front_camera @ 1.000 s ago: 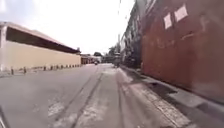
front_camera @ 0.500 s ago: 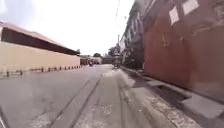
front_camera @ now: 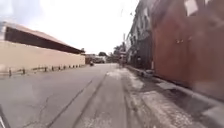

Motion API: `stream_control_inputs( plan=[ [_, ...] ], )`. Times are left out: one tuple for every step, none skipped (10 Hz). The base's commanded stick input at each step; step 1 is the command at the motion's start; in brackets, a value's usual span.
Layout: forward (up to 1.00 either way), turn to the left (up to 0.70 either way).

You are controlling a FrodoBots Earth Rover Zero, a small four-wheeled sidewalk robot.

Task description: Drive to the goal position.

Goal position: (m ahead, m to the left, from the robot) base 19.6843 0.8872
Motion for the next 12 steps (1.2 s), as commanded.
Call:
stream_control_inputs(
  plan=[
    [0.70, 0.04],
    [0.70, 0.04],
    [0.70, 0.03],
    [0.70, 0.03],
    [0.70, 0.03],
    [0.70, 0.03],
    [0.70, 0.03],
    [0.70, 0.03],
    [0.70, 0.03],
    [0.70, 0.03],
    [0.70, 0.03],
    [0.70, 0.03]
  ],
)
